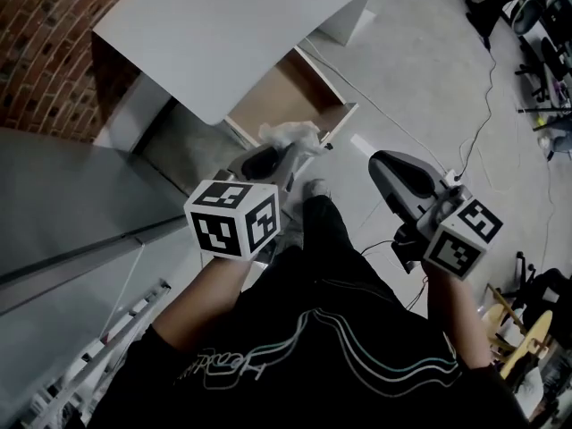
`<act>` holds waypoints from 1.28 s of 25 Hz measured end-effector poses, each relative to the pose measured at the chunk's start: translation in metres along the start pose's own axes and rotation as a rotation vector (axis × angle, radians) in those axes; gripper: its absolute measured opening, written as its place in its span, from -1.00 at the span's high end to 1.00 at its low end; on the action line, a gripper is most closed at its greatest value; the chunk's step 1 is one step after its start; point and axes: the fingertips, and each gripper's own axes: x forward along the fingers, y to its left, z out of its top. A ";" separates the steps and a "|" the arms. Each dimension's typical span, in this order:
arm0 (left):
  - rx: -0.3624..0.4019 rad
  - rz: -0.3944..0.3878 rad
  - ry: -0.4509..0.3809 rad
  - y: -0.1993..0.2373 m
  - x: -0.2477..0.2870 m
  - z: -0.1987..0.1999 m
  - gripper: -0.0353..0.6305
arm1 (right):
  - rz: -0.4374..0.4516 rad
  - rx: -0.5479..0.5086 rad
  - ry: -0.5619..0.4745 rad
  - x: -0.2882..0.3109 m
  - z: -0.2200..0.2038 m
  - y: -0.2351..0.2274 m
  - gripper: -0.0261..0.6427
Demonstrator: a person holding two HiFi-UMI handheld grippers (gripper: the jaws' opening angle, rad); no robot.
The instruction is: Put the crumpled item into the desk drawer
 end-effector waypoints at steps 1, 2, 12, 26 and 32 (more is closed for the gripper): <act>-0.013 0.009 0.003 0.003 0.006 0.001 0.69 | 0.005 0.003 0.005 0.003 0.001 -0.005 0.76; -0.022 0.021 0.005 0.006 0.013 0.002 0.69 | 0.011 0.006 0.008 0.005 0.003 -0.010 0.76; -0.079 0.138 0.063 0.039 0.107 0.008 0.69 | 0.047 0.032 0.028 0.040 0.029 -0.094 0.76; -0.233 0.275 0.212 0.122 0.236 -0.030 0.69 | 0.086 0.050 0.124 0.093 0.044 -0.191 0.76; -0.291 0.329 0.282 0.163 0.271 -0.060 0.69 | 0.077 0.084 0.149 0.108 0.031 -0.223 0.76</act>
